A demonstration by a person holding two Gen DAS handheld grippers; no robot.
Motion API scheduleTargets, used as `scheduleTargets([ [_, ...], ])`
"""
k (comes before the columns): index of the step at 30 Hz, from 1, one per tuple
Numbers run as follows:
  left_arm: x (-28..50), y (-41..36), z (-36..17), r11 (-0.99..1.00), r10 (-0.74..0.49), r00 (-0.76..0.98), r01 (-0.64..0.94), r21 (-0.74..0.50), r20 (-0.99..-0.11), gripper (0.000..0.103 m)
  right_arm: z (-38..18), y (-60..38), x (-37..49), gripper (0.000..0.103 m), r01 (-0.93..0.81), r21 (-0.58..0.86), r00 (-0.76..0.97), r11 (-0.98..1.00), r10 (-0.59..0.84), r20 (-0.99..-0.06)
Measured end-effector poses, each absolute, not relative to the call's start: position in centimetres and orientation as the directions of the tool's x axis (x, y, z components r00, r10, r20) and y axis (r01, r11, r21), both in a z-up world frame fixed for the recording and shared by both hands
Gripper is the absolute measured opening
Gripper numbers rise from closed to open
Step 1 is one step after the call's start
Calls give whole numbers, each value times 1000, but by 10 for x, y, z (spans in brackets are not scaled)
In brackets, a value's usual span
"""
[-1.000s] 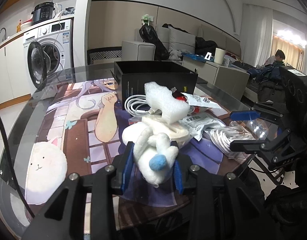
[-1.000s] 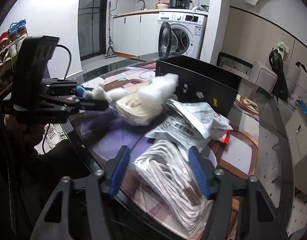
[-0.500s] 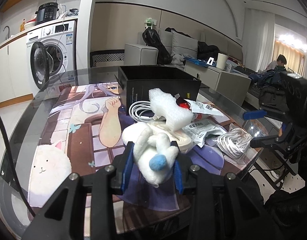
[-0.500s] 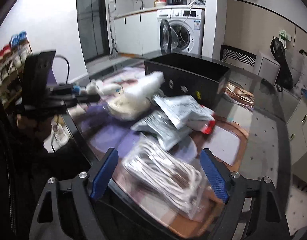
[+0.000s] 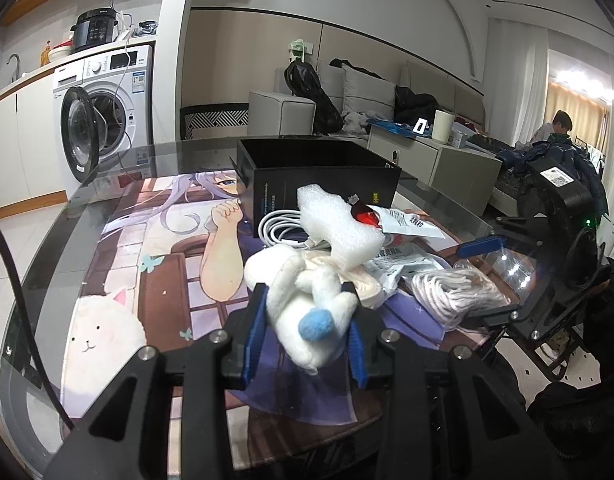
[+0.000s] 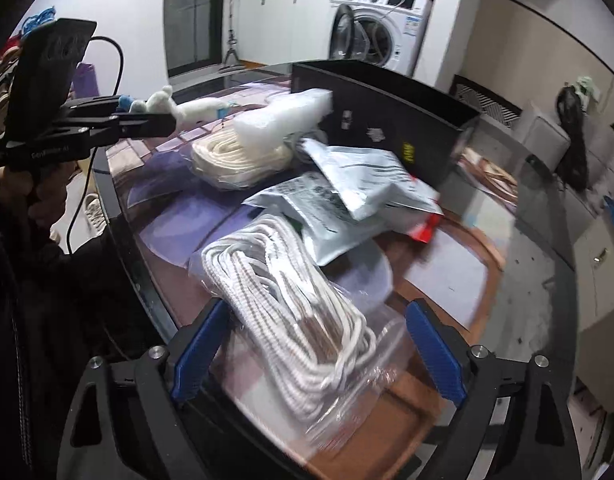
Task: Organize soft objects
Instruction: 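Lift the plush toy with the left tool while the right tool lifts the rope bag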
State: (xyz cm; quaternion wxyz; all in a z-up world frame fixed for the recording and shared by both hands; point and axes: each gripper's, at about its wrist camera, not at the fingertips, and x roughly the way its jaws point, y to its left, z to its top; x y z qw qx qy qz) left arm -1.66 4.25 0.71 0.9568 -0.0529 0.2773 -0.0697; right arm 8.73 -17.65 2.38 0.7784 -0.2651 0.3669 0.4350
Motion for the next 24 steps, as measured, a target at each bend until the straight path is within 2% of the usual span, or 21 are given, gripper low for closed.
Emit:
scheduleTargets([
  [8, -17, 42, 10, 985, -162, 842, 108, -134, -515, 34, 19, -167, 94, 91, -899, -3, 262, 438, 534, -804],
  [10, -16, 42, 10, 985, -163, 842, 109, -134, -515, 34, 20, -167, 90, 79, -904, 6, 255, 427, 550, -795],
  [12, -16, 42, 10, 985, -162, 842, 107, -135, -514, 34, 22, -166, 85, 62, -912, 9, 244, 410, 559, -793],
  [15, -17, 42, 11, 985, -161, 844, 106, -135, -512, 34, 24, -165, 76, 50, -920, 16, 226, 391, 565, -794],
  [18, -17, 42, 12, 985, -159, 846, 104, -135, -509, 34, 28, -164, 66, 43, -923, 14, 229, 386, 577, -784],
  [24, -19, 44, 16, 985, -157, 855, 102, -136, -494, 34, 41, -165, 56, 42, -919, 4, 256, 394, 604, -755],
])
